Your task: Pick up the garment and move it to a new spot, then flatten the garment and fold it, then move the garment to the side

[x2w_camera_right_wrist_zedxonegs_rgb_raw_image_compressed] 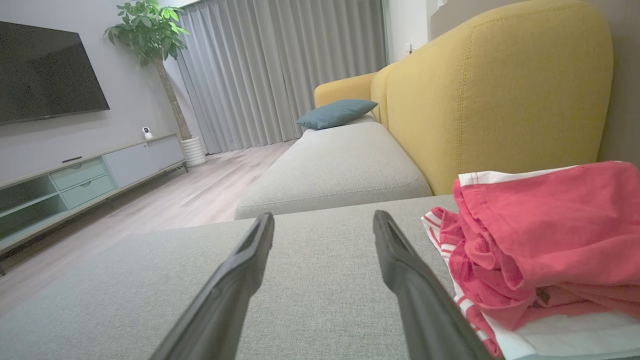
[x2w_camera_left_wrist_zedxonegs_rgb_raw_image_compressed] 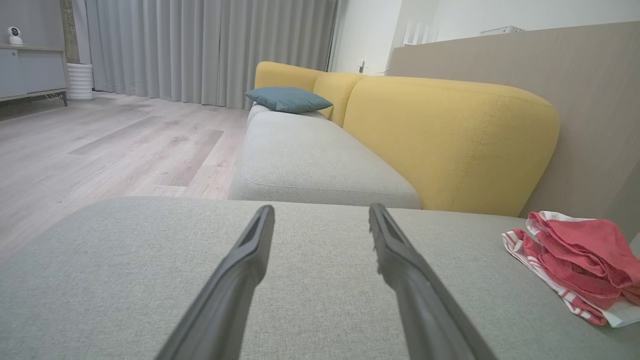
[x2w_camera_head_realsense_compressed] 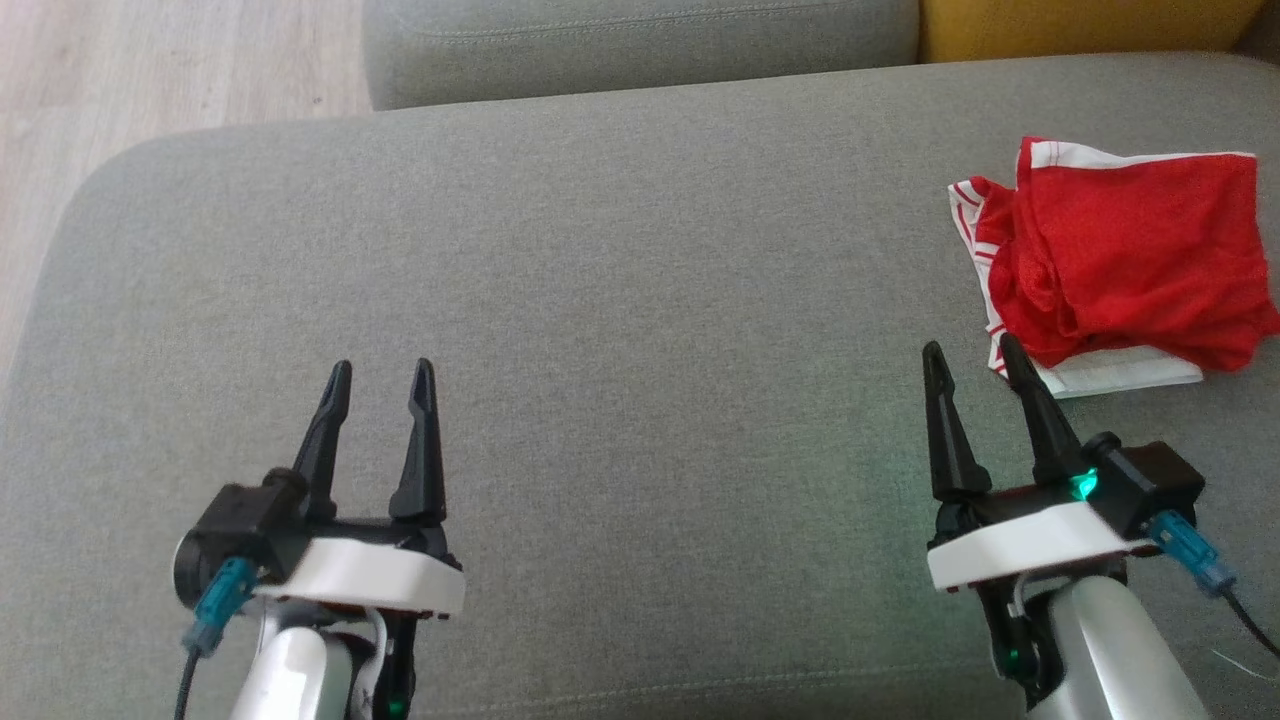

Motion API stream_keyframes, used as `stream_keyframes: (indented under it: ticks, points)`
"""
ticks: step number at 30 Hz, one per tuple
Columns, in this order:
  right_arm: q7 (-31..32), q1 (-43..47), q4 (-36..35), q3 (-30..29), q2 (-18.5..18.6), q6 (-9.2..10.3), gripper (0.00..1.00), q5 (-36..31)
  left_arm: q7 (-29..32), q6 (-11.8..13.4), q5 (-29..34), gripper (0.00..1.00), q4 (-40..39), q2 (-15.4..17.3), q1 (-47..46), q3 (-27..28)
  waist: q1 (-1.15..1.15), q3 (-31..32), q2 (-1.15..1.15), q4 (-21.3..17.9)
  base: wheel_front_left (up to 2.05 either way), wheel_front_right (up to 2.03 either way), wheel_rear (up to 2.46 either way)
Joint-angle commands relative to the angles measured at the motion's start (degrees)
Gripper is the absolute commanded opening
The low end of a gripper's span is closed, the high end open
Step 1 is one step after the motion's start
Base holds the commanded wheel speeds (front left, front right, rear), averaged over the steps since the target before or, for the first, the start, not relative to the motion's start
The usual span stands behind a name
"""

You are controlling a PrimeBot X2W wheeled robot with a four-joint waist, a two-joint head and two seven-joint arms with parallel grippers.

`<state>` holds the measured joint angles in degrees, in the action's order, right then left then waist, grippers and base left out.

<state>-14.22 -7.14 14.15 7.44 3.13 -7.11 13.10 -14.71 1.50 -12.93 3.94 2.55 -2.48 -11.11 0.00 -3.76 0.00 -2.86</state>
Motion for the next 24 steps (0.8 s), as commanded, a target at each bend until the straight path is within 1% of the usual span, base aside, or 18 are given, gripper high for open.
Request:
stream_keyframes:
  ticks: [1, 8, 9, 12, 24]
  points:
    - [-0.77, -1.99, -1.46, 1.51, -0.25, -0.37, 1.00, 0.13, -0.29, 0.07, -0.26, 1.00, -2.15, 0.32, -1.31, 2.19, 0.00, 0.07, 0.00, -0.02, 0.00, 0.00, 0.00]
    - [-0.77, -1.85, -1.10, 1.71, -0.25, -0.37, 1.00, -0.06, -0.29, 0.18, -0.94, 1.00, -3.27, 0.32, -1.10, 2.62, 0.00, 0.25, 0.00, -0.16, 0.00, 0.00, 0.00]
    - [0.00, 0.00, 0.58, 0.23, 0.00, 0.00, 0.00, 0.00, 0.00, 0.03, -0.87, 0.00, -1.21, 0.00, 0.06, 0.61, 0.00, 0.26, 0.00, -0.18, 0.00, 0.00, 0.00]
    - [0.11, 1.18, 2.94, 0.27, -0.01, 0.01, 0.00, 0.06, 0.02, 0.02, -0.94, 0.00, 1.49, -0.12, 0.88, 0.41, 0.00, 0.27, 0.00, -0.18, 0.00, 0.00, 0.00]
    - [1.54, 1.24, 2.53, -0.42, 0.47, -0.03, 0.00, 8.25, 1.48, -0.74, -9.07, 0.00, 2.05, 0.43, 0.61, 1.38, 0.00, 0.58, 0.00, 0.11, 0.00, 0.00, 0.00]
